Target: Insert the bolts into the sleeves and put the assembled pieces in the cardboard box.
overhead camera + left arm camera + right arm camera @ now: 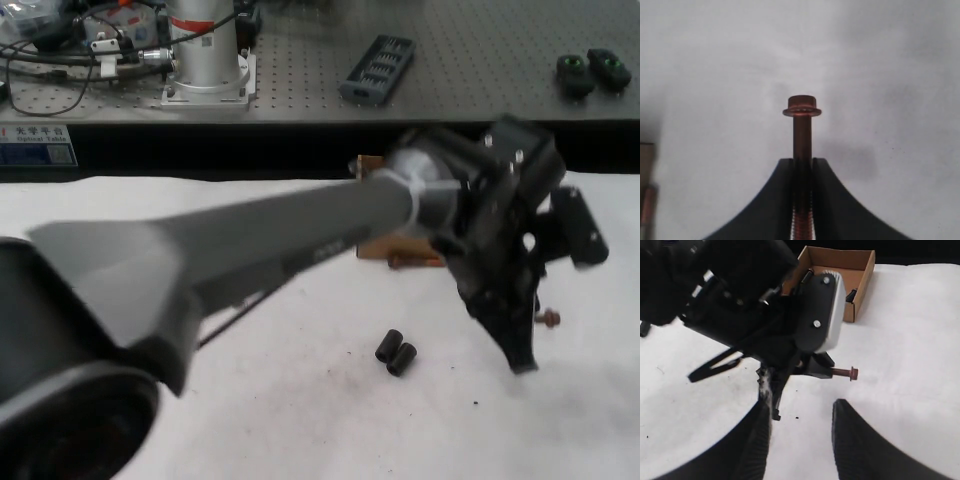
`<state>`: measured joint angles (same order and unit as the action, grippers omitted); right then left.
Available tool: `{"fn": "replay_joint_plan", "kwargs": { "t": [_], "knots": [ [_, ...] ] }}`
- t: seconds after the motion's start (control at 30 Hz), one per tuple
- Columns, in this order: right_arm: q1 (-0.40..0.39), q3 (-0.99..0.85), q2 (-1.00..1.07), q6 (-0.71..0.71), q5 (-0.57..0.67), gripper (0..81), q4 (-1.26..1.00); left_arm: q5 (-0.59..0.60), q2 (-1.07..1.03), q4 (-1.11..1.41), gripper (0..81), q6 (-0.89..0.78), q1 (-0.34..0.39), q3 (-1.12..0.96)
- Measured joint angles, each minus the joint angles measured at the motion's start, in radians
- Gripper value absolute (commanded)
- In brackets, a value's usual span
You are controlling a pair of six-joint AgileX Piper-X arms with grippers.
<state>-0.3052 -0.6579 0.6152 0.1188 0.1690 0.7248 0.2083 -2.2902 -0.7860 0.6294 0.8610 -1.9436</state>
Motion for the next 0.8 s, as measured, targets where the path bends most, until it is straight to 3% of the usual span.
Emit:
{"fn": "replay_joint_plan", "kwargs": {
  "t": [0.53, 0.8],
  "knots": [
    [0.0, 0.0, 0.076, -0.091, -0.046, 30.3, -0.002, -0.077, 0.269, -0.311, 0.6, -0.009, -0.12, 0.019],
    [0.0, 0.0, 0.216, -0.125, -0.053, 30.3, -0.044, -0.087, 0.436, -0.31, 0.6, -0.009, -0.164, 0.303]
  ]
}}
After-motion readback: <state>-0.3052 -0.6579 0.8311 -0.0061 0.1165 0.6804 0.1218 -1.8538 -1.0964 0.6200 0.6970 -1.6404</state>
